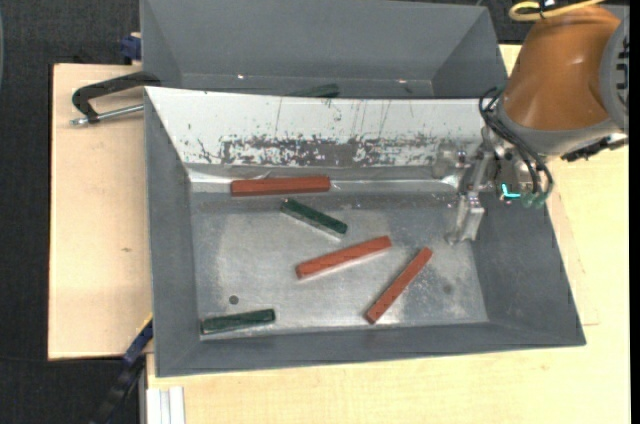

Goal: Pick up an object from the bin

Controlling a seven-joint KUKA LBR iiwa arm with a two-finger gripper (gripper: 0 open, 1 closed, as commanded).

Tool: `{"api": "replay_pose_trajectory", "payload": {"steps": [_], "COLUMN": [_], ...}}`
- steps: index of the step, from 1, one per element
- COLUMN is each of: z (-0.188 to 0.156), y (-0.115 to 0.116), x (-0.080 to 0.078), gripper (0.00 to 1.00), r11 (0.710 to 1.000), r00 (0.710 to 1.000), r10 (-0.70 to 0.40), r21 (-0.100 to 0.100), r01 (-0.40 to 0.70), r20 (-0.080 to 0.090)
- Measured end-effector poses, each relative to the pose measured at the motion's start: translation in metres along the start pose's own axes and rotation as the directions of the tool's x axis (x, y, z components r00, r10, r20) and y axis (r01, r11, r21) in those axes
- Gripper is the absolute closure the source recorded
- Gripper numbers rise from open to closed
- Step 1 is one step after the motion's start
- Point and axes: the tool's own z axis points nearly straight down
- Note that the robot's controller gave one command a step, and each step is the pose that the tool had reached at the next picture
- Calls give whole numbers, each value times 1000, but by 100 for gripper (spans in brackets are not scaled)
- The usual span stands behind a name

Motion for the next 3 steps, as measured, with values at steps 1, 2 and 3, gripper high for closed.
{"api": "replay_pose_trajectory", "payload": {"steps": [1, 2, 3], "z": [-4, 57, 88], "y": [0, 41, 57], "x": [-2, 16, 8], "gripper": [0, 0, 0], "r11": [1000, 1000, 1000], "r00": [1000, 1000, 1000], "r10": [-1, -9, -11], "r21": [1, 2, -2], "r01": [1, 9, 11], "r20": [7, 13, 3]}}
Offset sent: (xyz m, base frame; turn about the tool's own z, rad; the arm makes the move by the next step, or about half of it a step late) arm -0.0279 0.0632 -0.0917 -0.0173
